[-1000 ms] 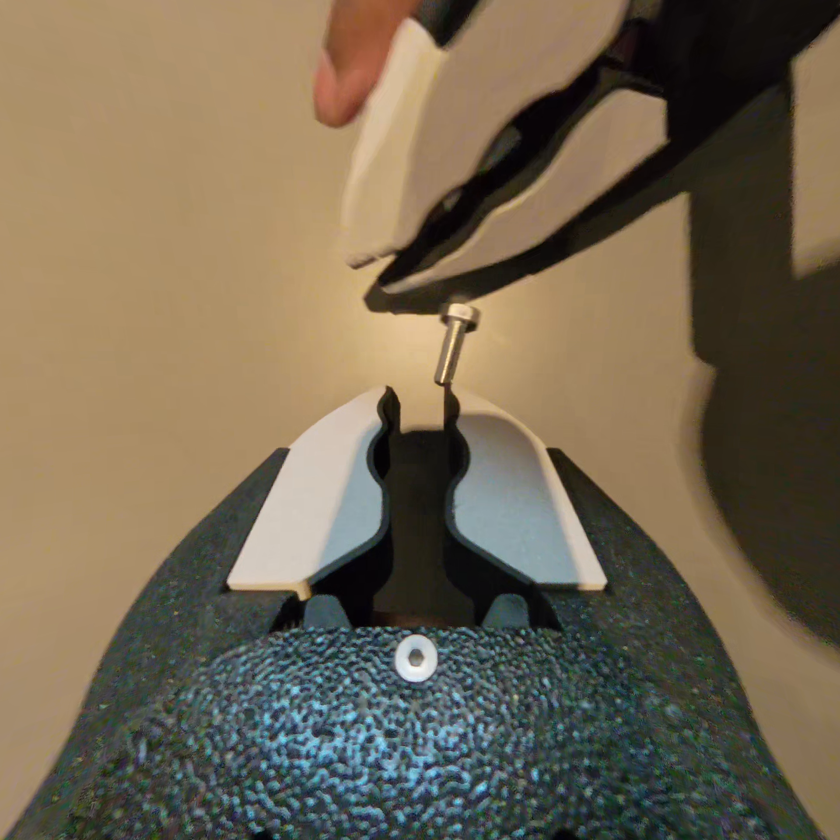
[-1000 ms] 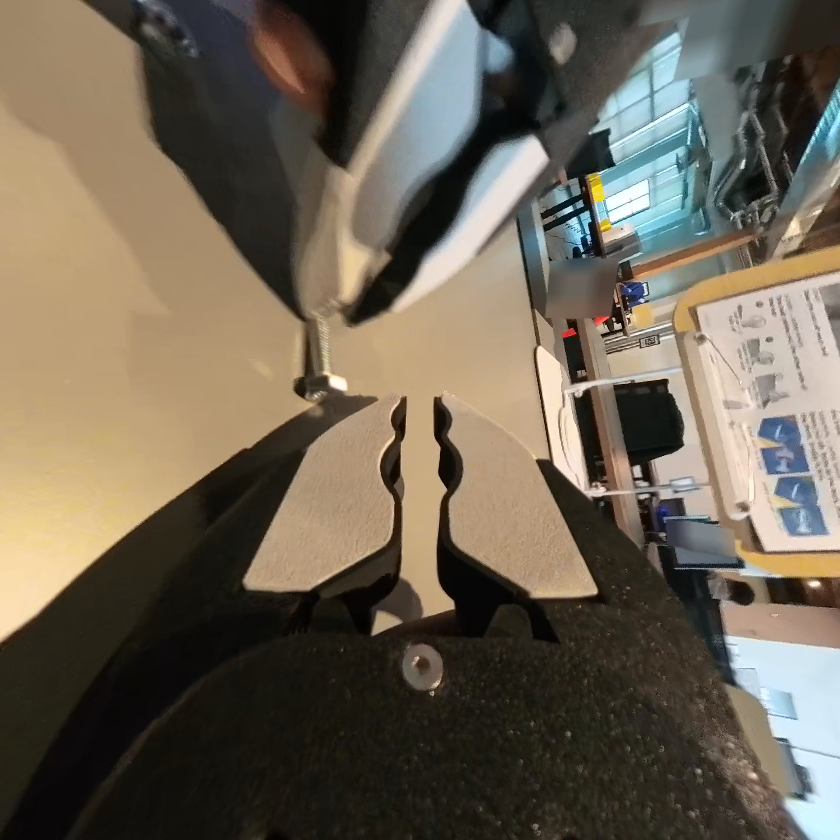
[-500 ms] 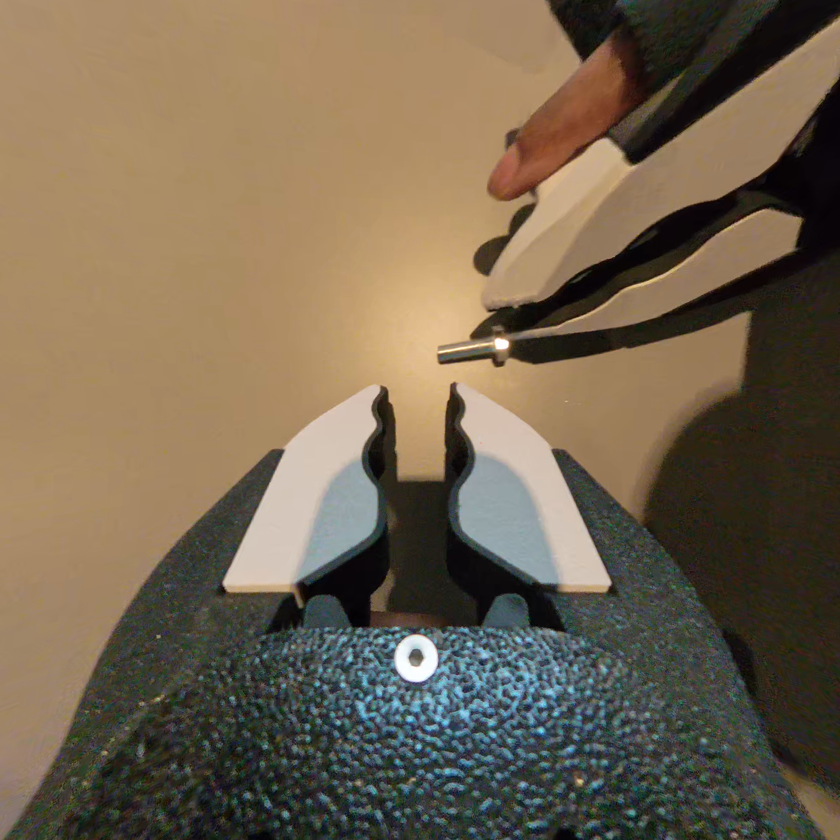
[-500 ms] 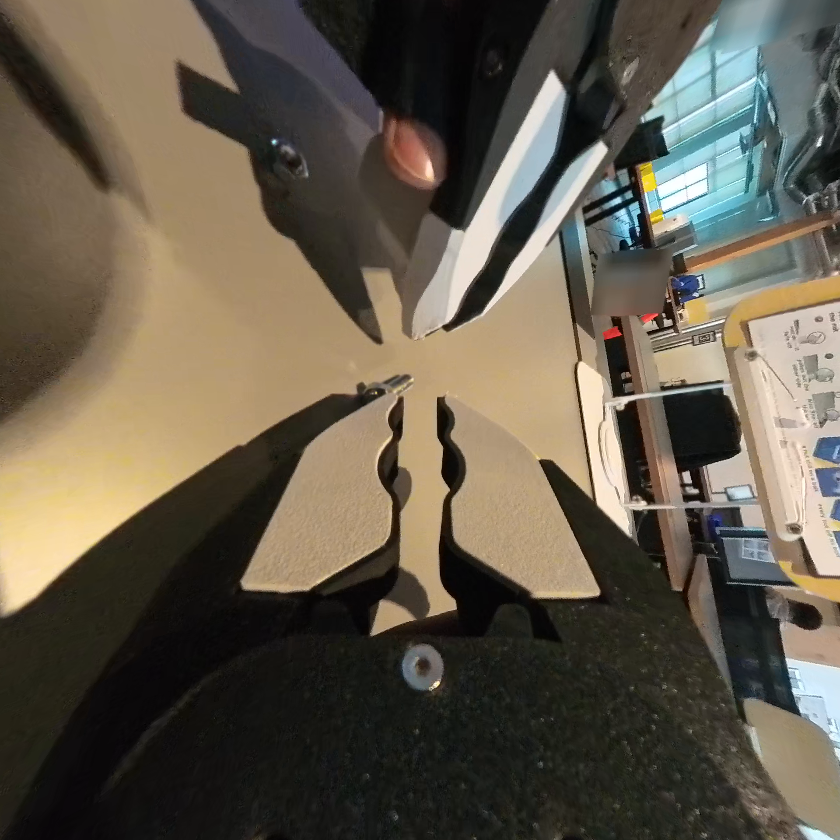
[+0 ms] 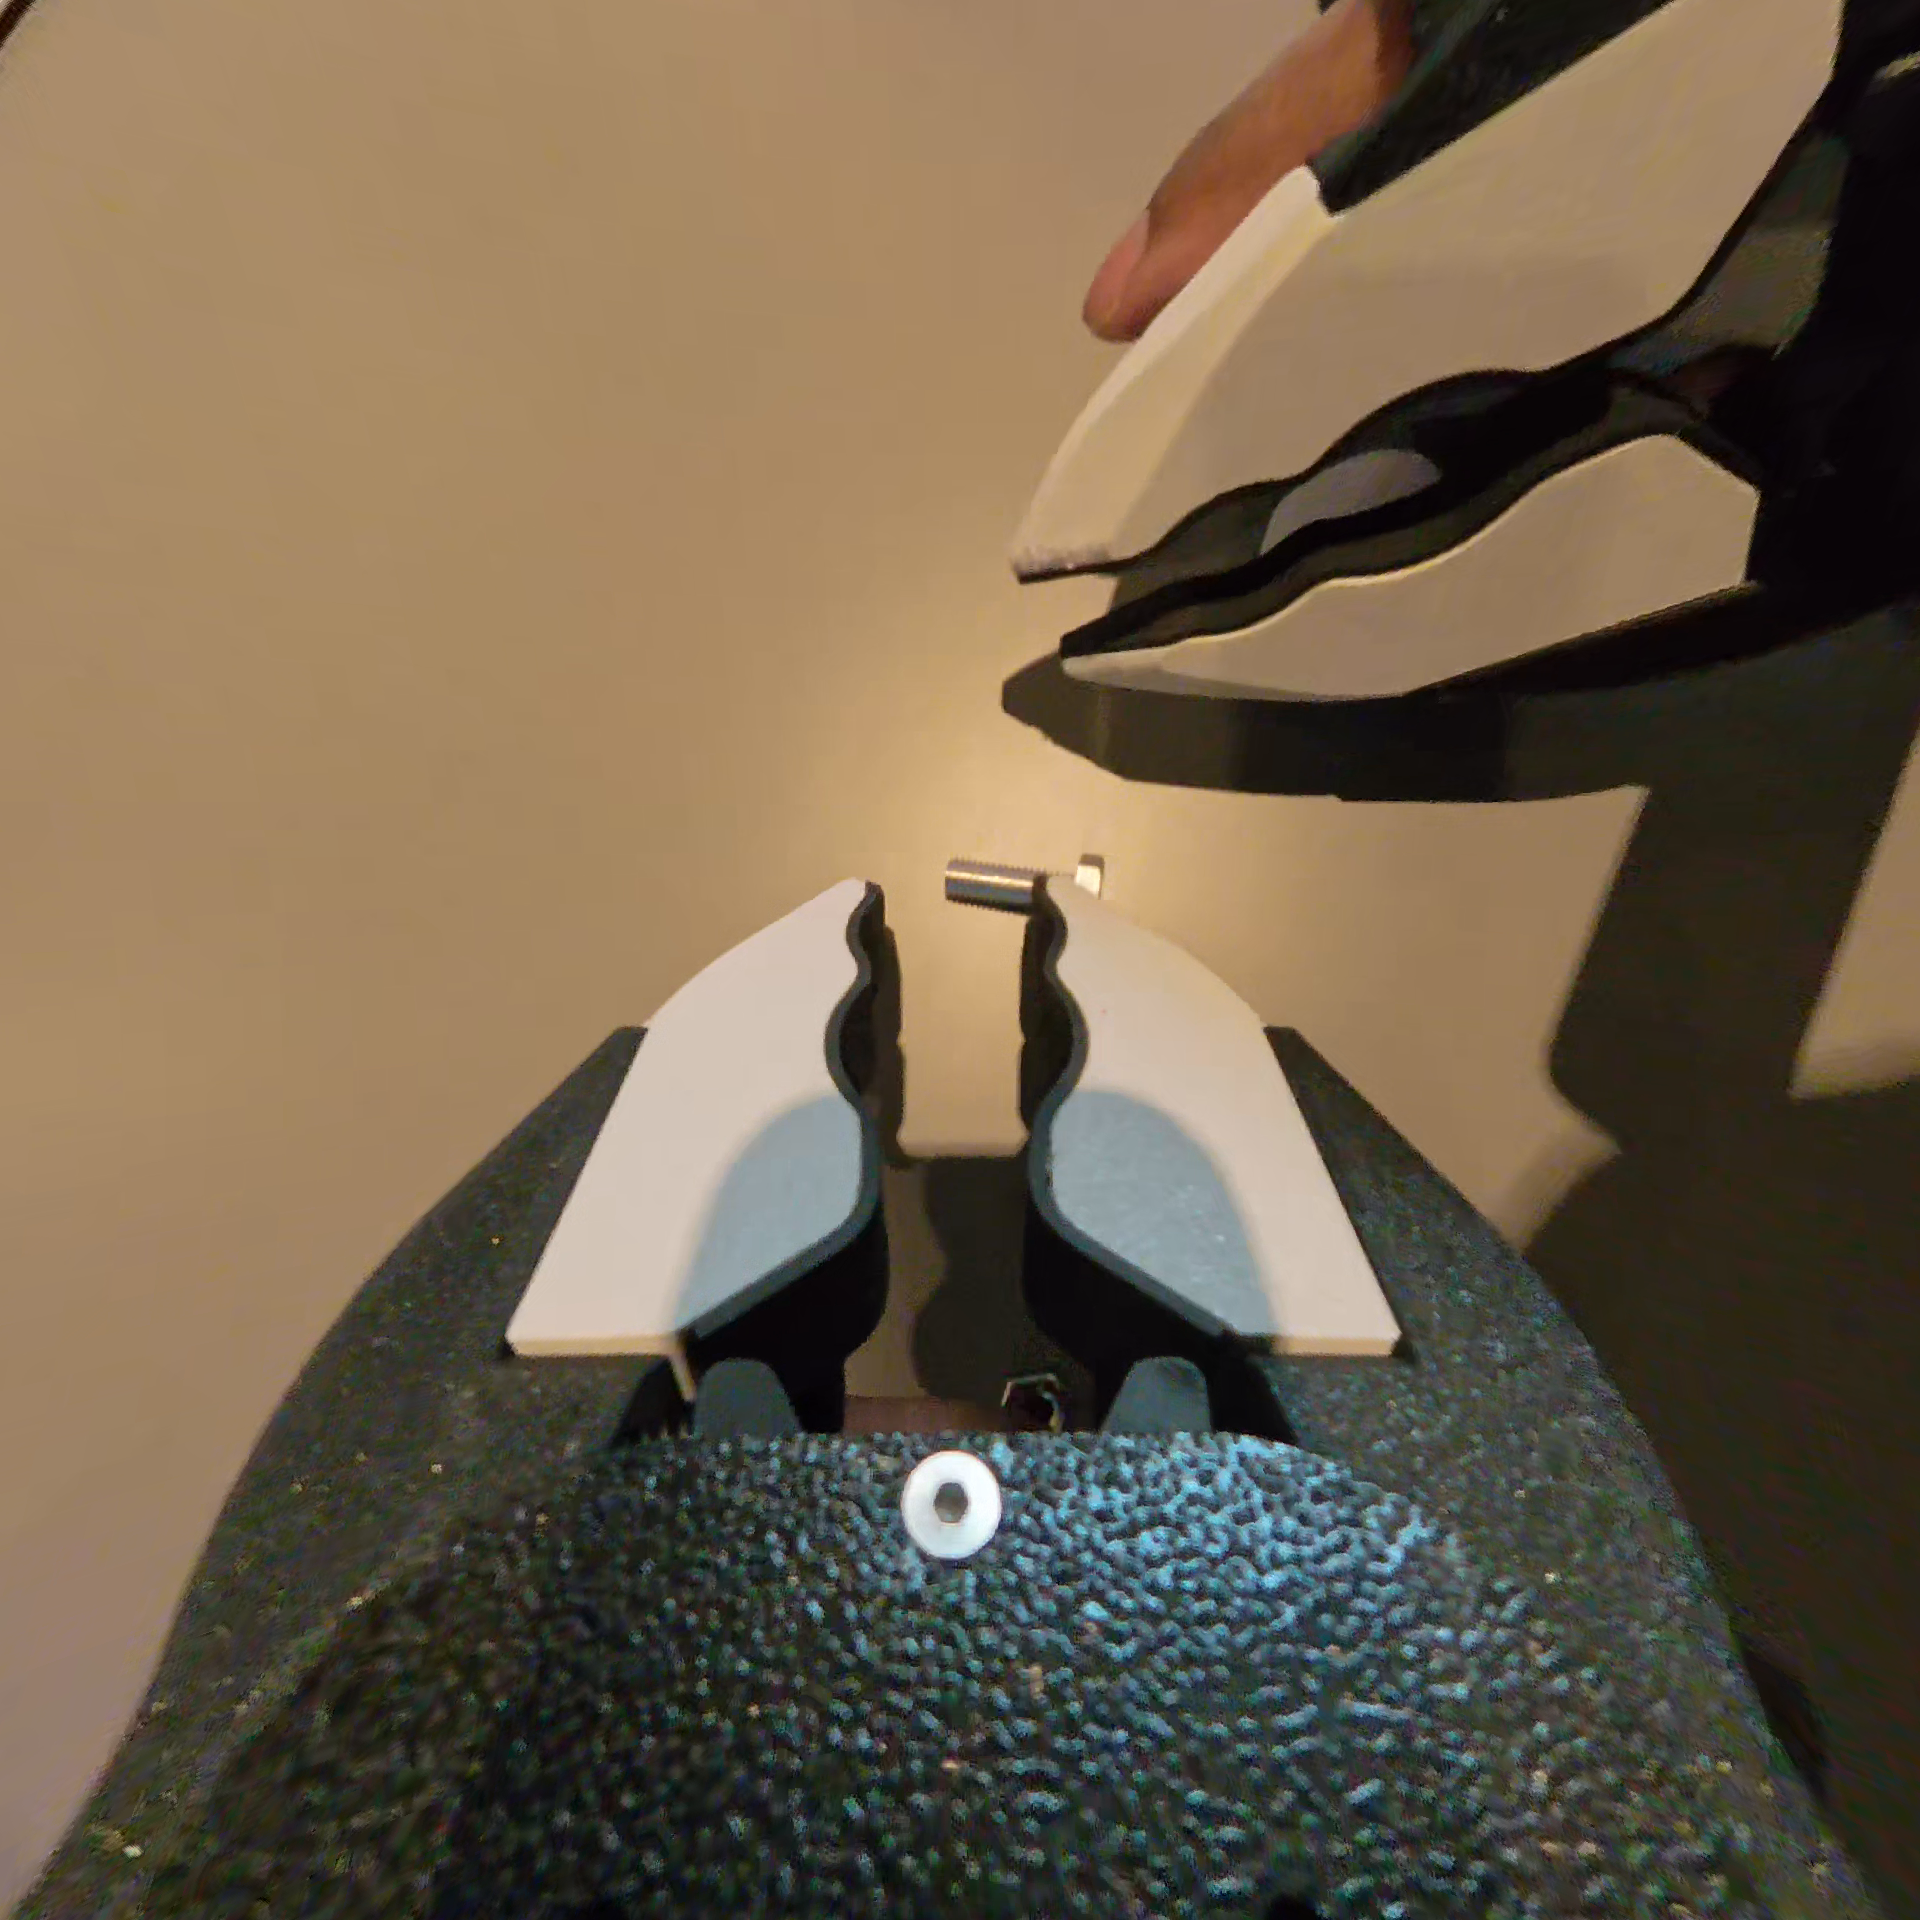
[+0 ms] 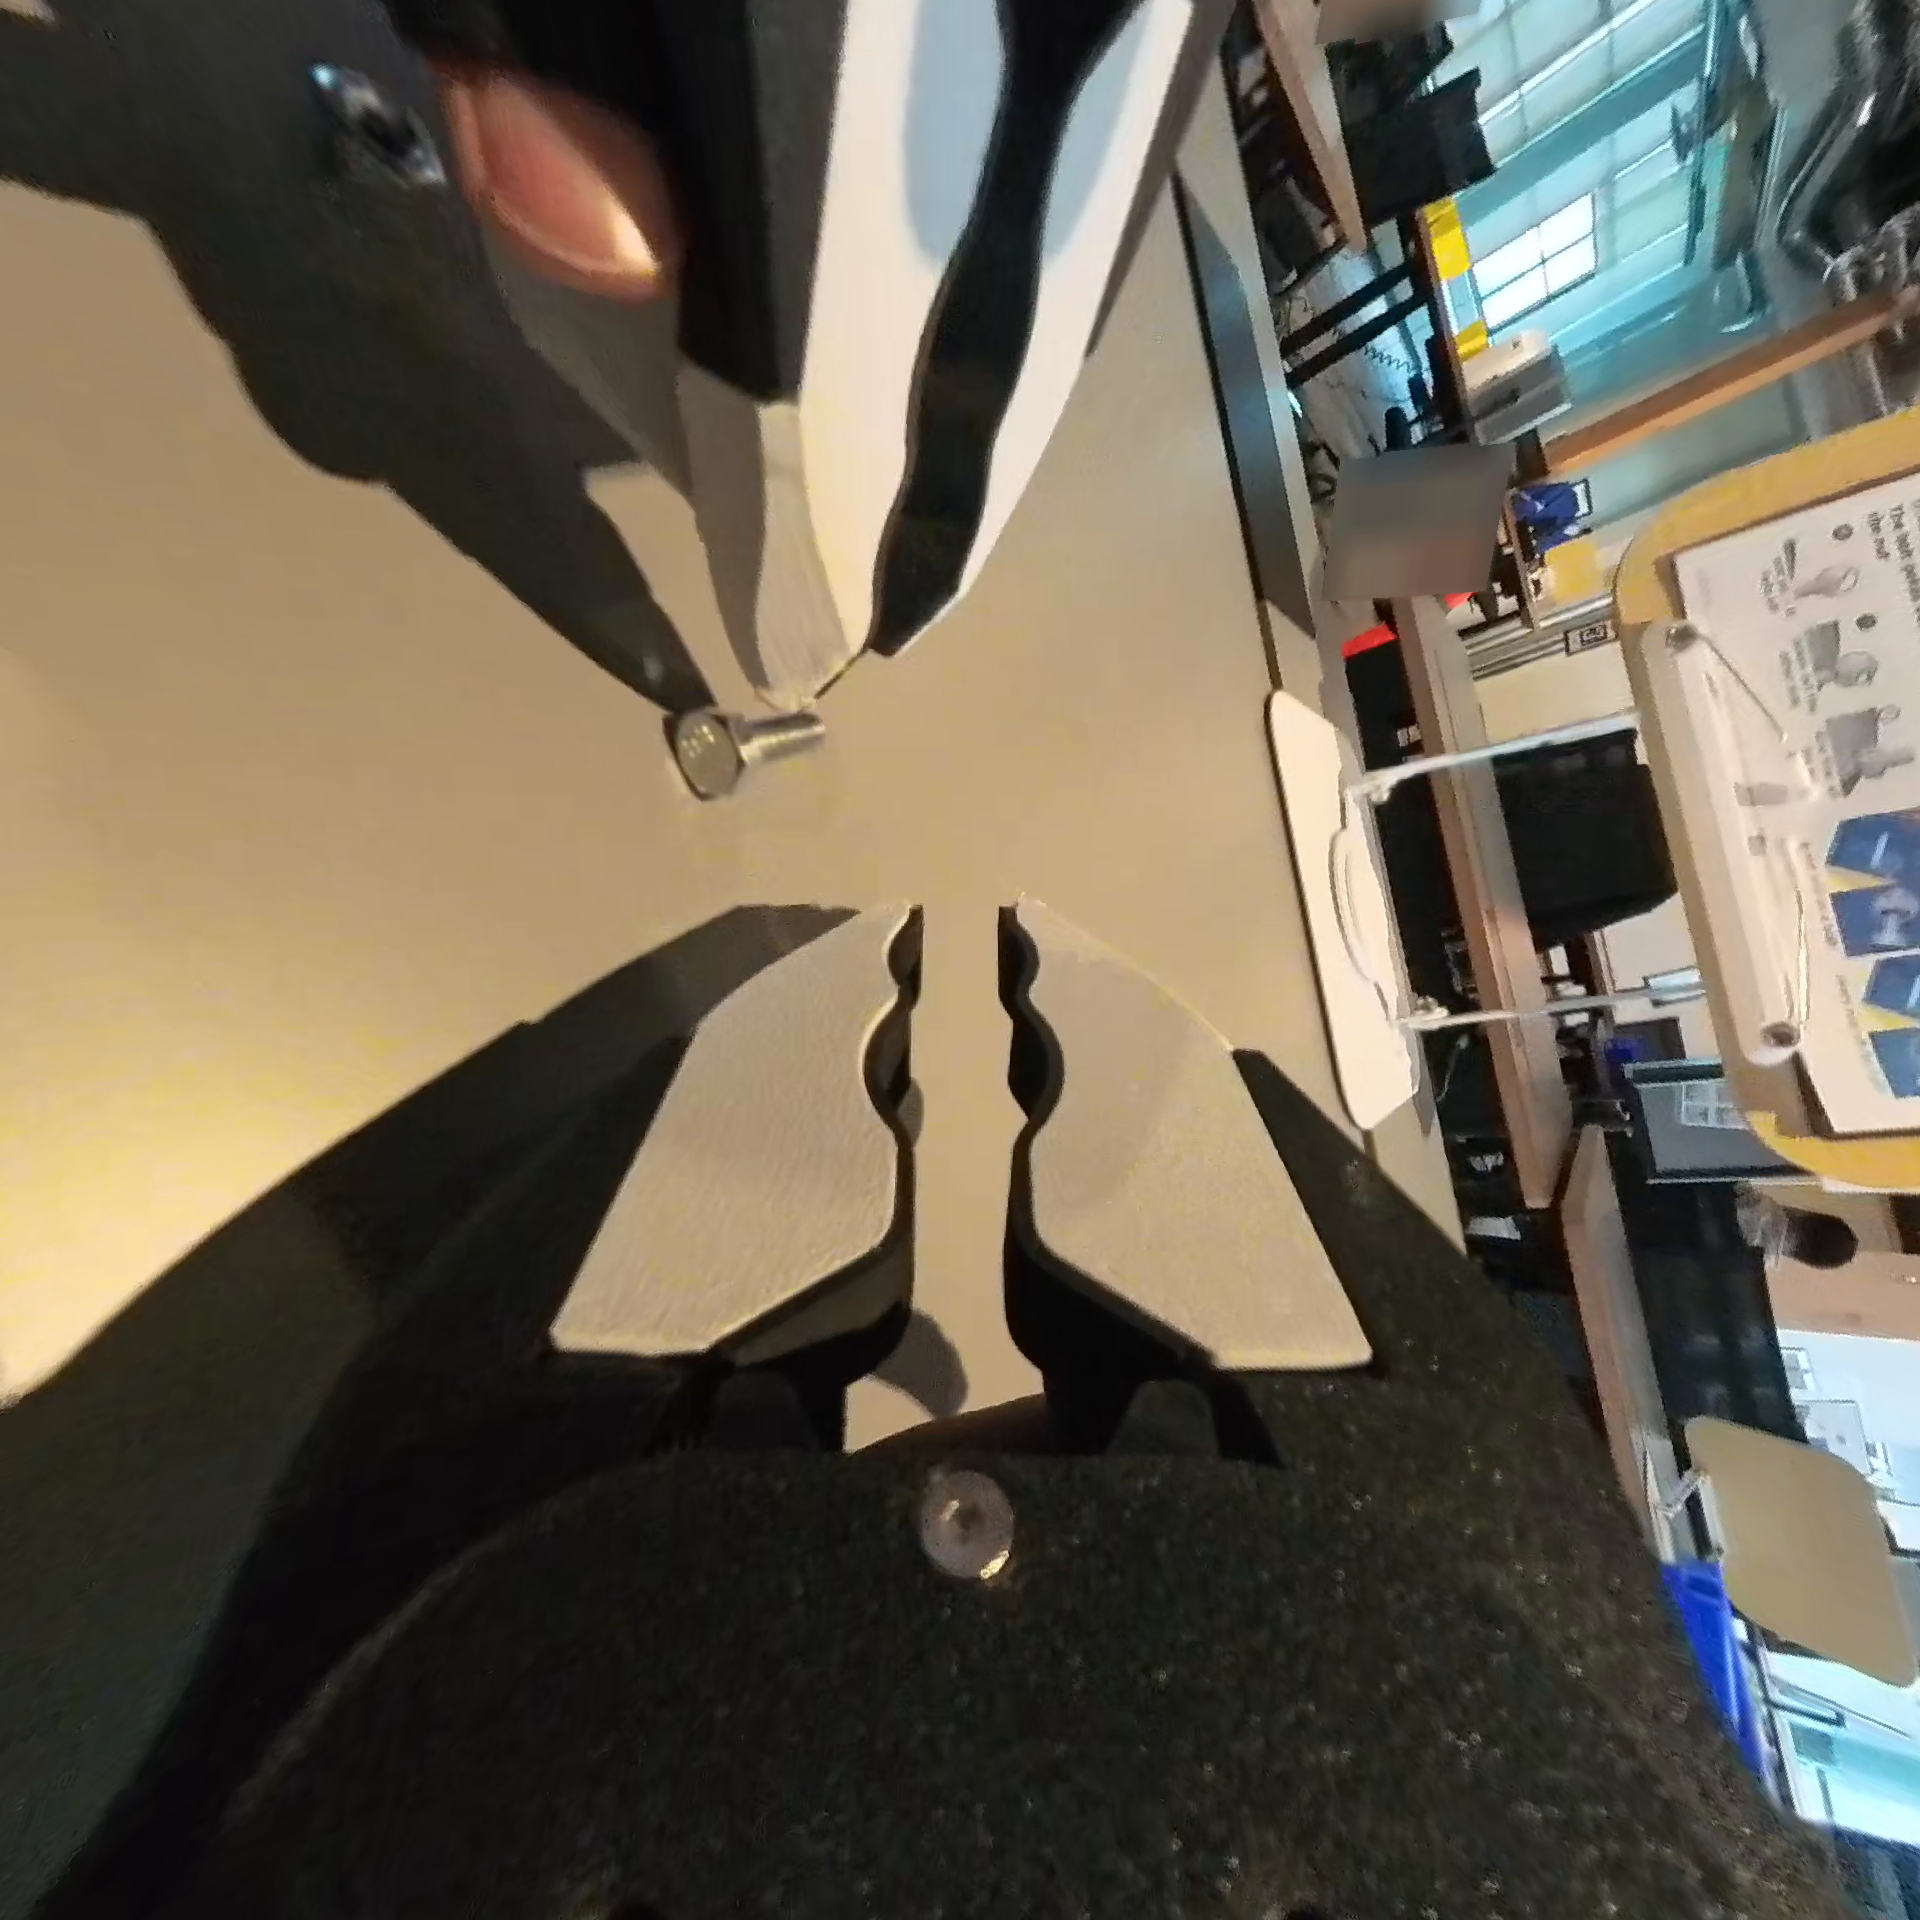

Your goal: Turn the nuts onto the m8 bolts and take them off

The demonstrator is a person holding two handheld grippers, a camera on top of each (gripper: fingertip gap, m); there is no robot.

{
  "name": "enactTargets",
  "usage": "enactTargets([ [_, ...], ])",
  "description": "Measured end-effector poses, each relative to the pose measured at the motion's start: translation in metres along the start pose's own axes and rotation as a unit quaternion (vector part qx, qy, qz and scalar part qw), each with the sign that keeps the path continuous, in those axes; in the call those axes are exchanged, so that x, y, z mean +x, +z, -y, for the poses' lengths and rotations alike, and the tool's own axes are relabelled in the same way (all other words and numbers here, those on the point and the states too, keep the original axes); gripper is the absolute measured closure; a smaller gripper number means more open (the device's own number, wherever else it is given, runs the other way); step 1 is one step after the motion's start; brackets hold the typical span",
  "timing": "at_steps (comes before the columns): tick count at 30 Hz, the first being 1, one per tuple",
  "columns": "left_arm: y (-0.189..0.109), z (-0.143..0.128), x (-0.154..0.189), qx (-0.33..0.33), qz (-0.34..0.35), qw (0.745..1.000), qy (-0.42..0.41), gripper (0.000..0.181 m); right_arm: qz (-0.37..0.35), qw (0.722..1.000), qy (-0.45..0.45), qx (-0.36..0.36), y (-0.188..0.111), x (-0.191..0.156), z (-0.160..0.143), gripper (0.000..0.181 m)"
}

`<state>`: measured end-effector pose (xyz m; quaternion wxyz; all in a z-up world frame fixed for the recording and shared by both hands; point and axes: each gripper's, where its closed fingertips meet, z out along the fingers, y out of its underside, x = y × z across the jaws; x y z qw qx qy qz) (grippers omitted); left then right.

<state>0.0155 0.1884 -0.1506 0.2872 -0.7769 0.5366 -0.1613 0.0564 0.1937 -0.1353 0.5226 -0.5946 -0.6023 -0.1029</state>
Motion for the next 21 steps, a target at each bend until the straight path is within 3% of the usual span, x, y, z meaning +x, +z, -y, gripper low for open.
enactTargets([
  [8, 0.013, -0.005, 0.012, -0.038, 0.003, 0.998, 0.053, 0.153, 0.004, 1.0, -0.011, -0.001, -0.002, -0.002, -0.003, 0.168],
  [14, -0.007, -0.006, 0.006, -0.017, -0.006, 1.0, 0.023, 0.152, 0.016, 1.0, -0.018, 0.001, -0.003, -0.009, -0.002, 0.168],
  [17, -0.017, -0.019, 0.021, -0.039, -0.045, 0.998, 0.028, 0.153, 0.021, 1.0, -0.015, 0.007, -0.002, -0.012, 0.005, 0.168],
  [21, -0.011, -0.031, 0.03, -0.075, -0.038, 0.995, 0.059, 0.153, 0.019, 1.0, -0.002, 0.01, 0.004, -0.013, 0.017, 0.168],
])
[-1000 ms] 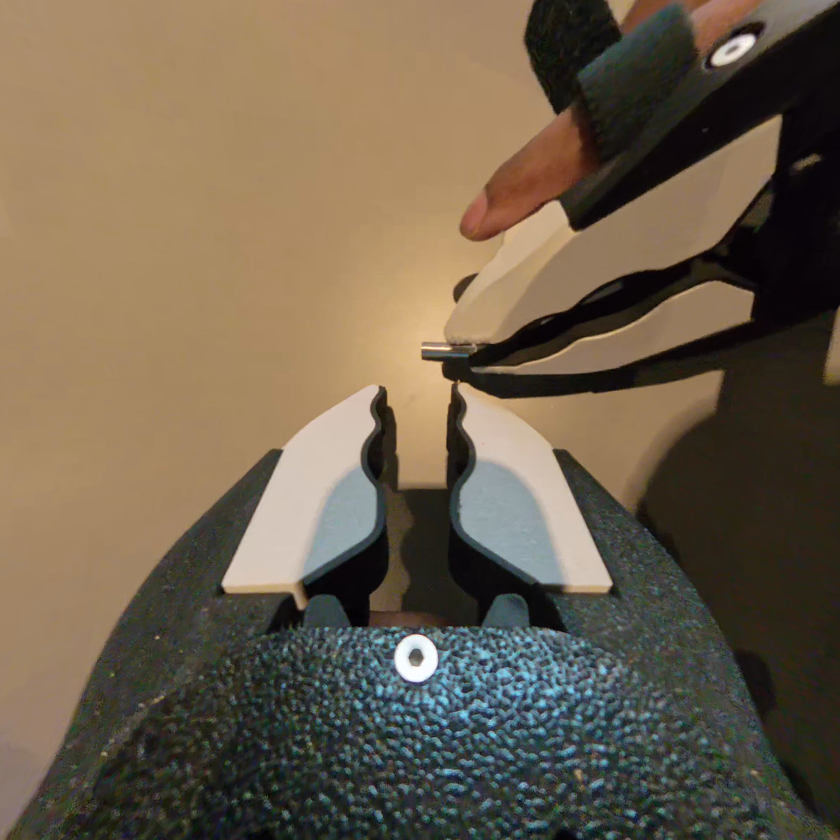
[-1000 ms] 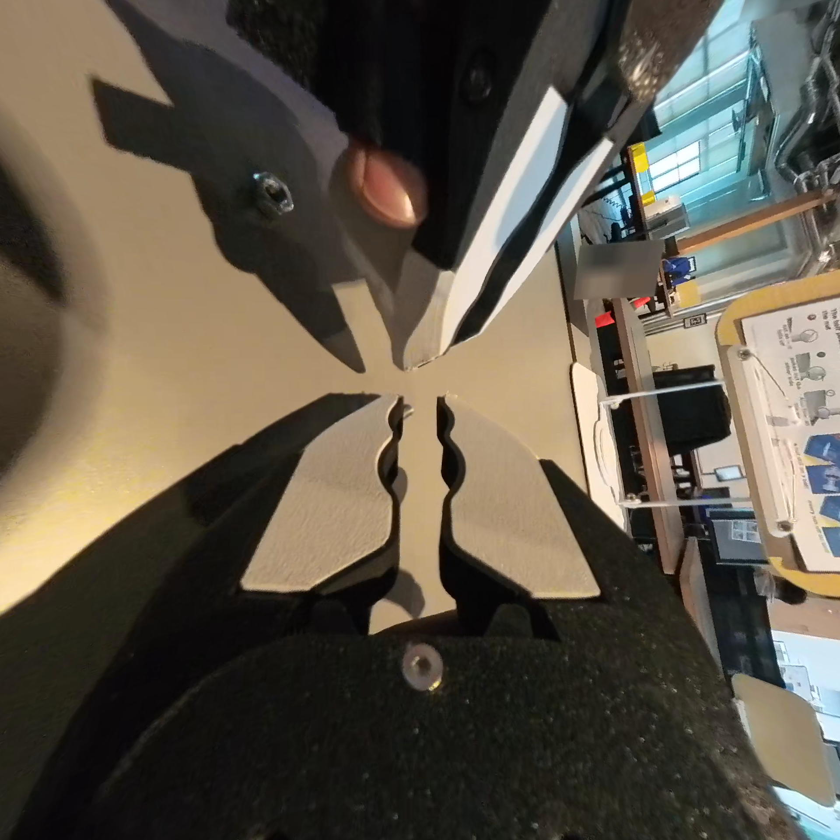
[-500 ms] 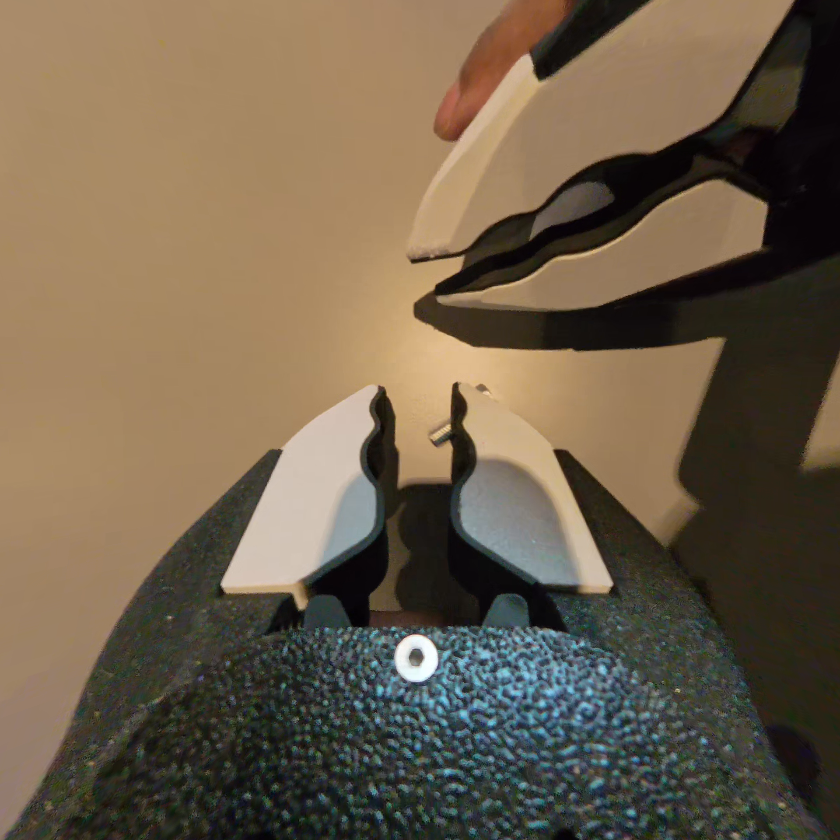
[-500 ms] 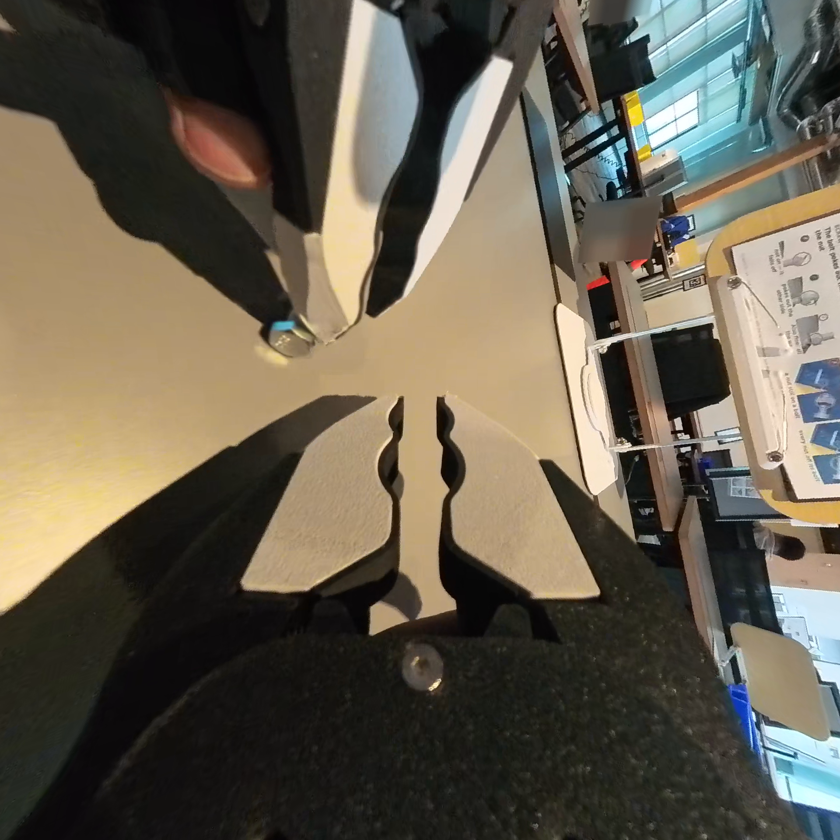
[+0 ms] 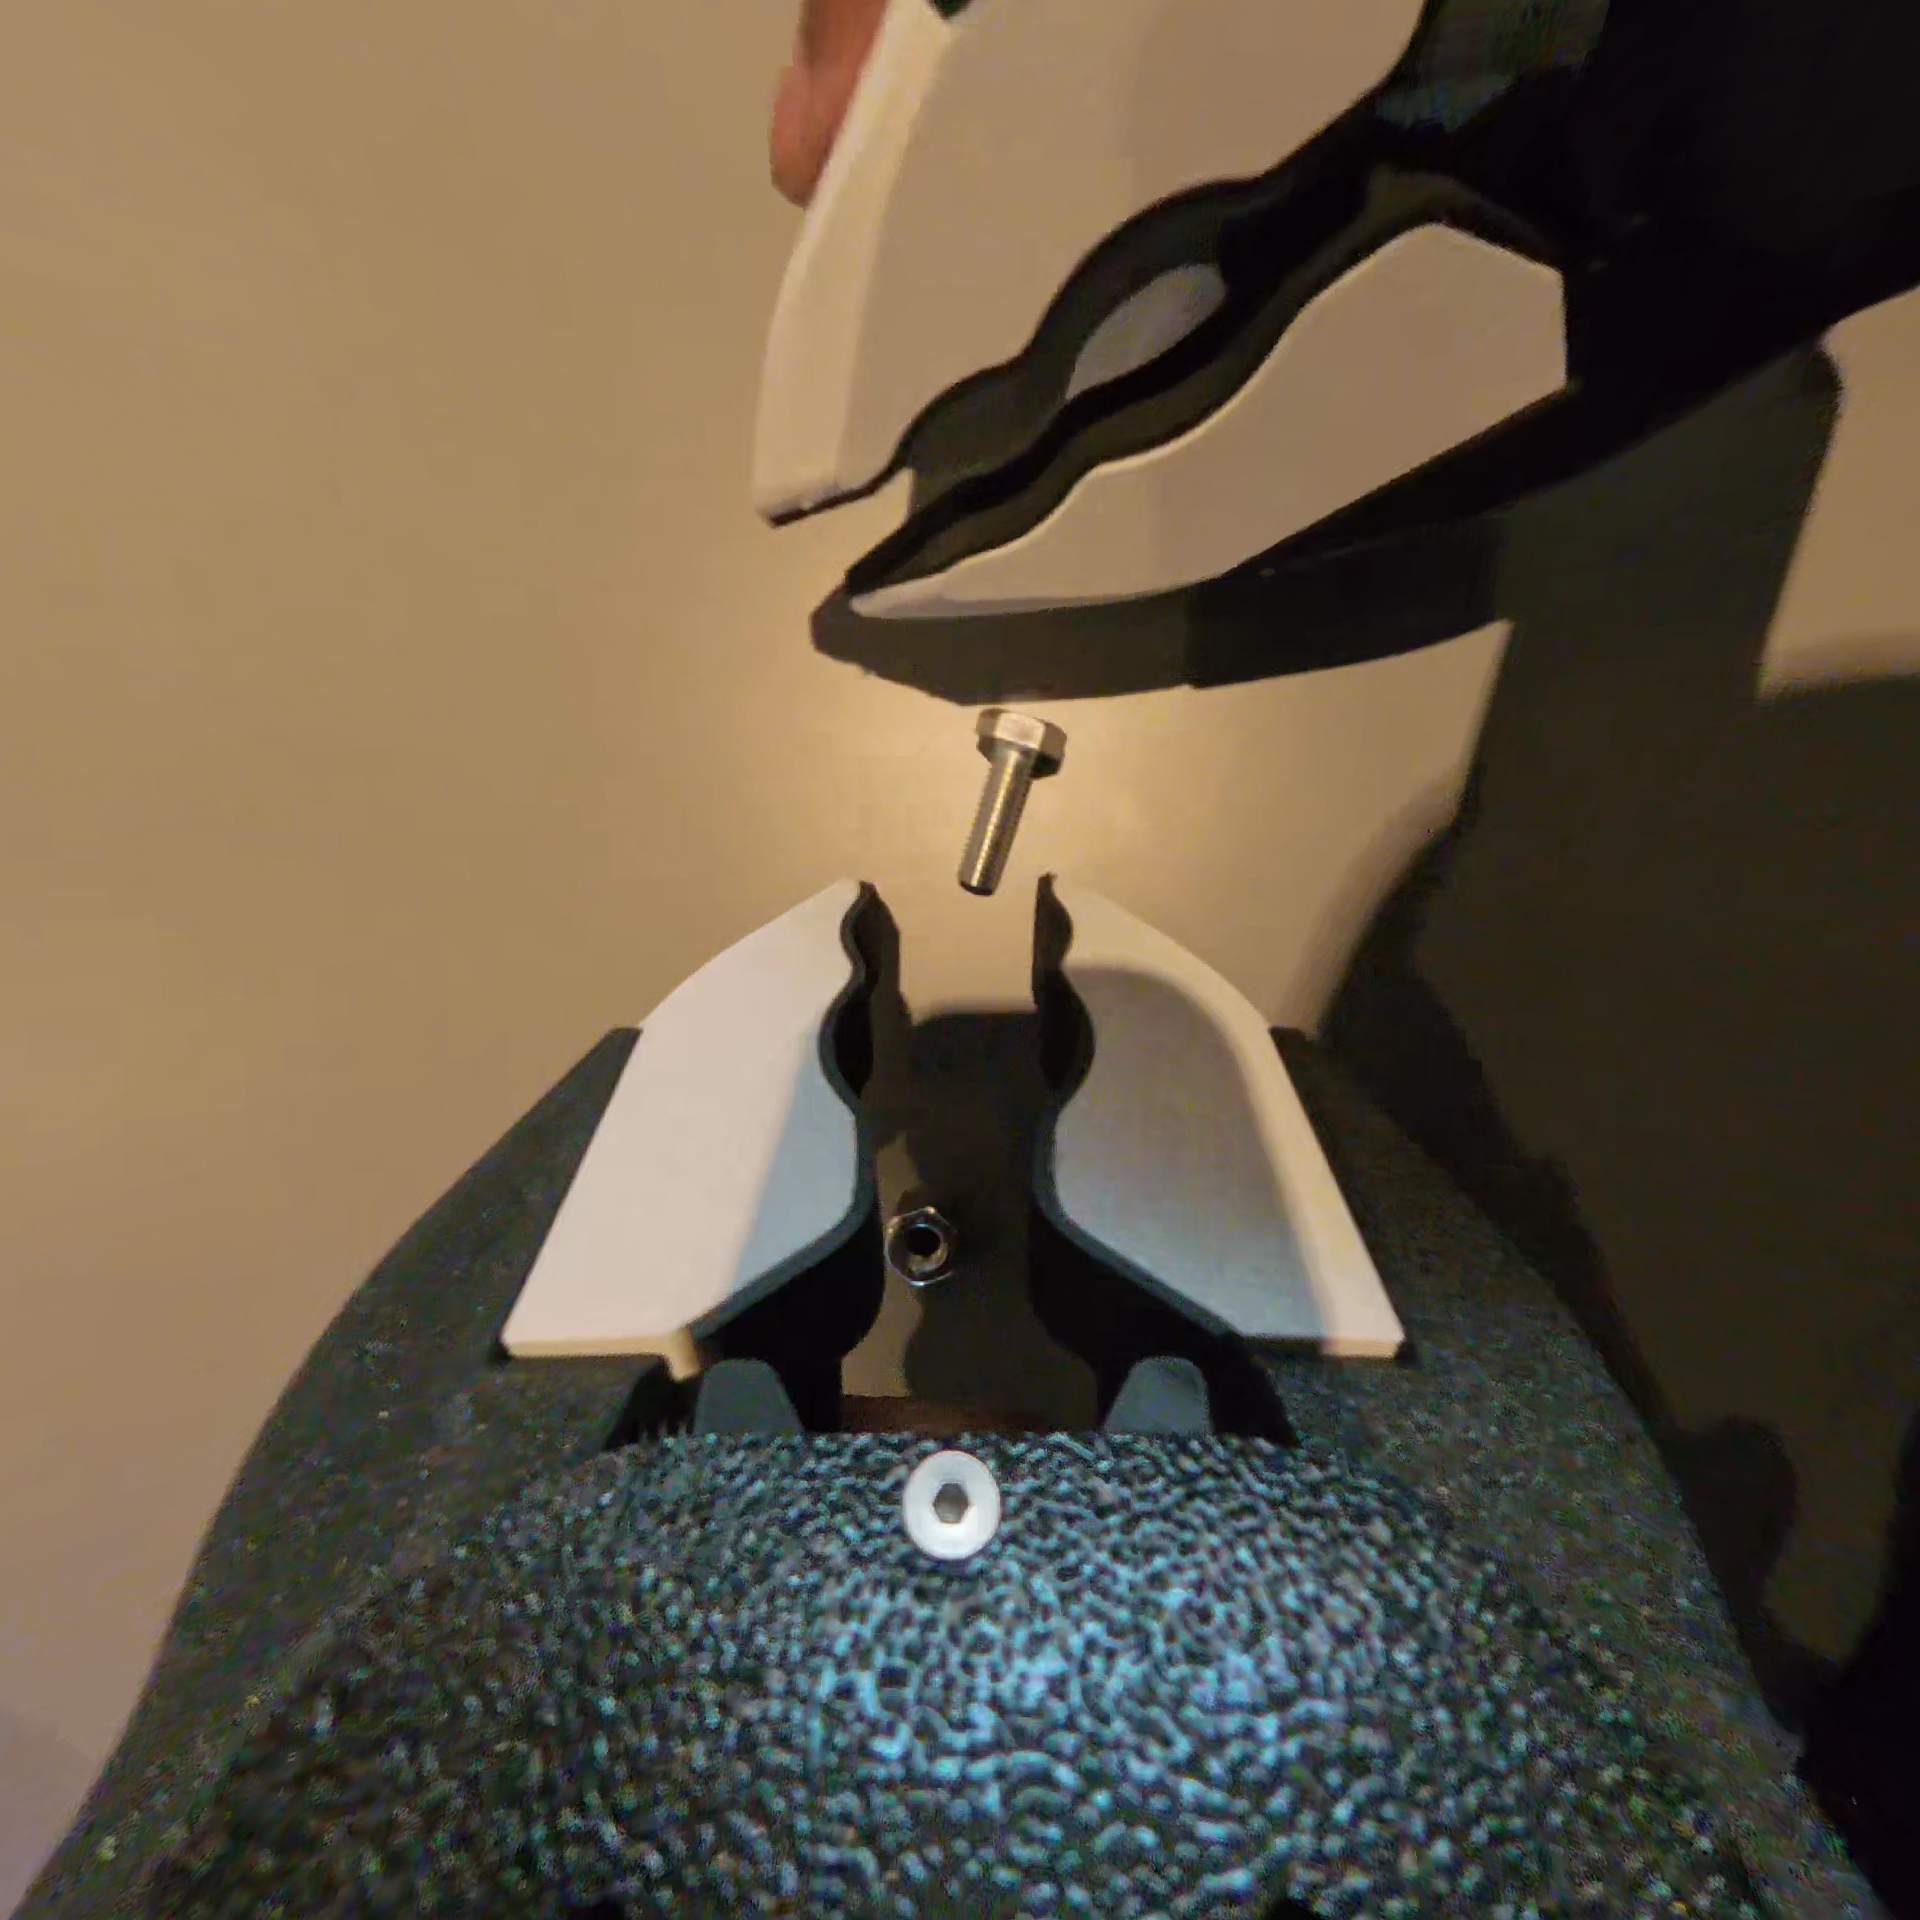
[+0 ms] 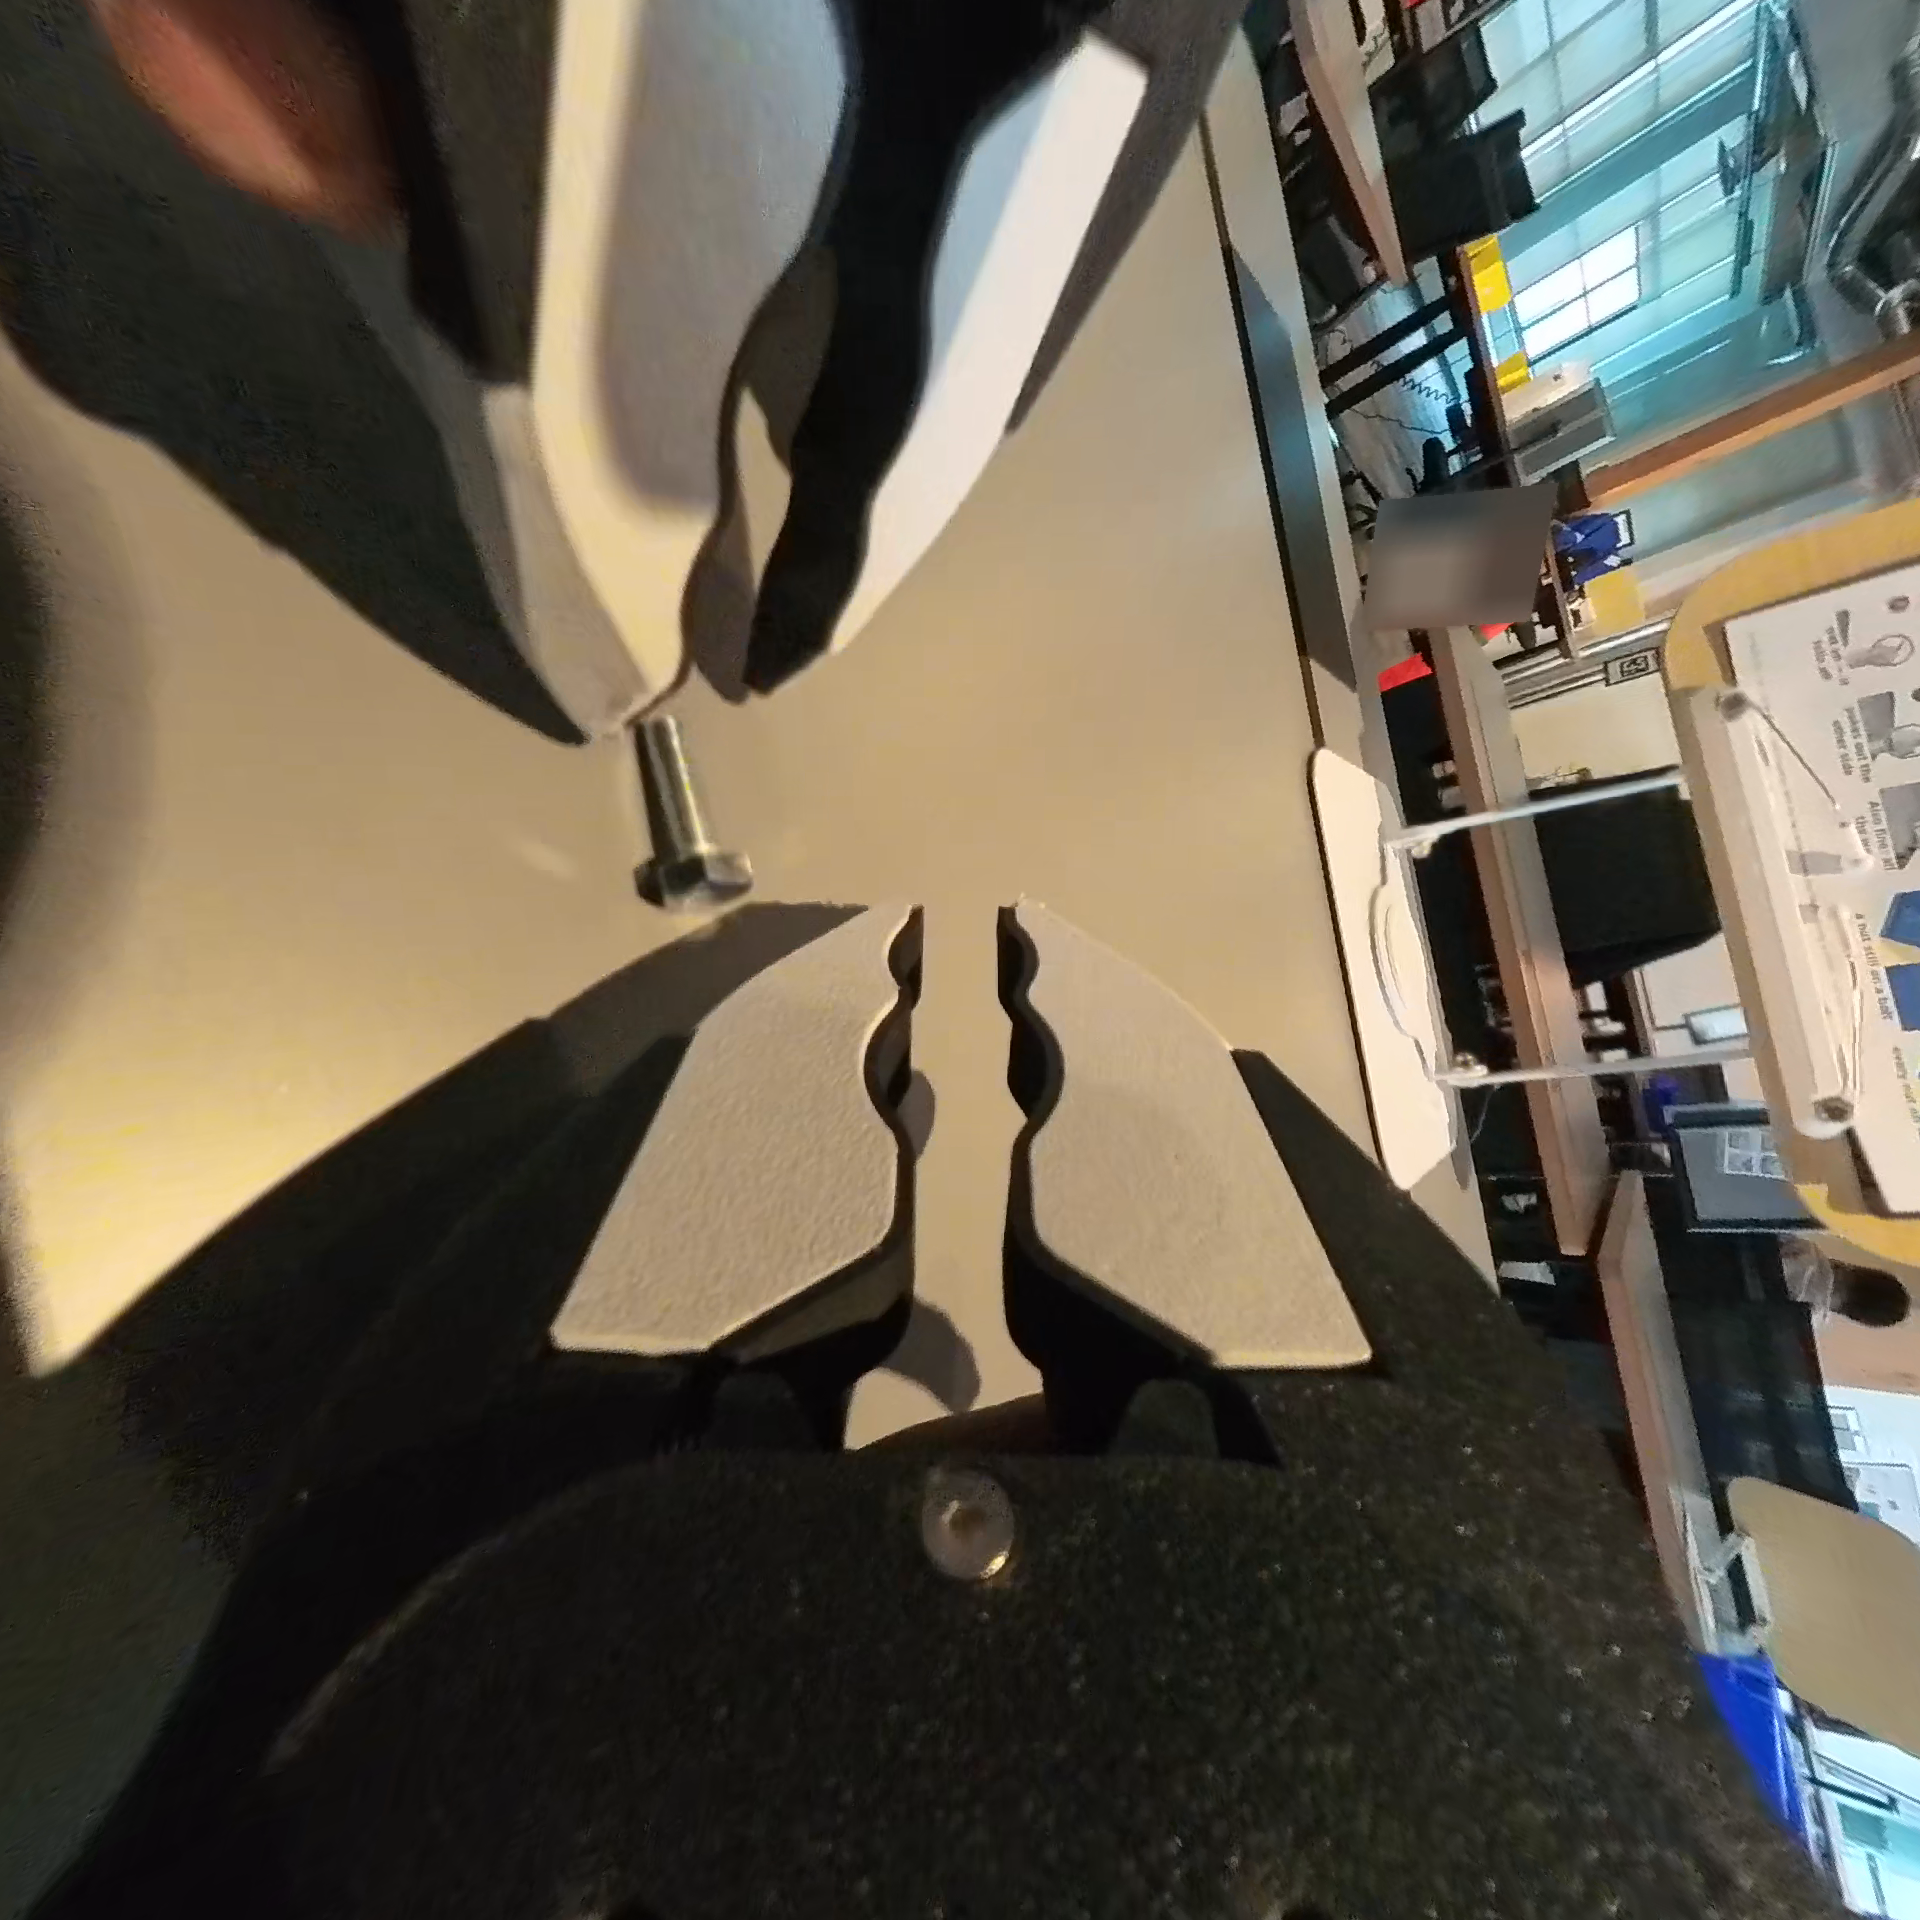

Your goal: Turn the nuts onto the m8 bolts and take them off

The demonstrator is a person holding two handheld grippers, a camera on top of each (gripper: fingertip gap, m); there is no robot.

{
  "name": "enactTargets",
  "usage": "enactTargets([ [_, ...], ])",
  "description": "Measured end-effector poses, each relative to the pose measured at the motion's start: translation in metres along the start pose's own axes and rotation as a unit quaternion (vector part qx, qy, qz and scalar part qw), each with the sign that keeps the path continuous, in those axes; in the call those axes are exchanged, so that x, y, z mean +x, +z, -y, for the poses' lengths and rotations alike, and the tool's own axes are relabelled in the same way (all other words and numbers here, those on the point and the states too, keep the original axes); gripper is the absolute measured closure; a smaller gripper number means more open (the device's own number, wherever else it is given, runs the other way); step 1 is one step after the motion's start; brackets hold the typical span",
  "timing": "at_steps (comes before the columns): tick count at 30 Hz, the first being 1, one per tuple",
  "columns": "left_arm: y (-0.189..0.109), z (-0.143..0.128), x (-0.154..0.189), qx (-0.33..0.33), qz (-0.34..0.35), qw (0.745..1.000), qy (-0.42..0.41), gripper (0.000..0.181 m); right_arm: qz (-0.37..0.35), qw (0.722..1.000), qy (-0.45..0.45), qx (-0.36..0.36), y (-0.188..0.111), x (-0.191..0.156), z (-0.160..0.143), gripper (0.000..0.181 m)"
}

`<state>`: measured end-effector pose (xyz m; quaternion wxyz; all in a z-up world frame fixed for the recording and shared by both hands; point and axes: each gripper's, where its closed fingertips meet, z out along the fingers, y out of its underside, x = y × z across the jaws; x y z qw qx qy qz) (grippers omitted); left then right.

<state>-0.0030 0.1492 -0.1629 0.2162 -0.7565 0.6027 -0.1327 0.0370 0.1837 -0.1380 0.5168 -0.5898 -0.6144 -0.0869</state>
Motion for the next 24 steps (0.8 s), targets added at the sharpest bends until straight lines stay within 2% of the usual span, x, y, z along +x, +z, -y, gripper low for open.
enactTargets([
  [3, 0.006, 0.007, -0.006, 0.002, 0.015, 1.0, 0.002, 0.153, 0.005, 1.0, -0.007, 0.0, 0.002, -0.005, 0.006, 0.168],
  [9, 0.011, 0.018, -0.038, 0.018, 0.072, 0.997, -0.018, 0.153, 0.039, 0.999, 0.006, 0.038, -0.007, -0.02, 0.025, 0.168],
  [13, -0.002, 0.016, -0.04, 0.049, 0.066, 0.995, -0.05, 0.153, 0.02, 0.999, 0.017, 0.026, -0.012, -0.006, 0.014, 0.168],
  [19, -0.032, -0.025, -0.037, 0.042, 0.053, 0.993, -0.098, 0.152, 0.022, 0.999, 0.02, -0.012, -0.008, -0.004, -0.012, 0.168],
  [24, -0.04, -0.047, -0.03, 0.032, 0.057, 0.992, -0.11, 0.152, 0.026, 1.0, 0.012, -0.014, -0.003, -0.013, -0.001, 0.17],
])
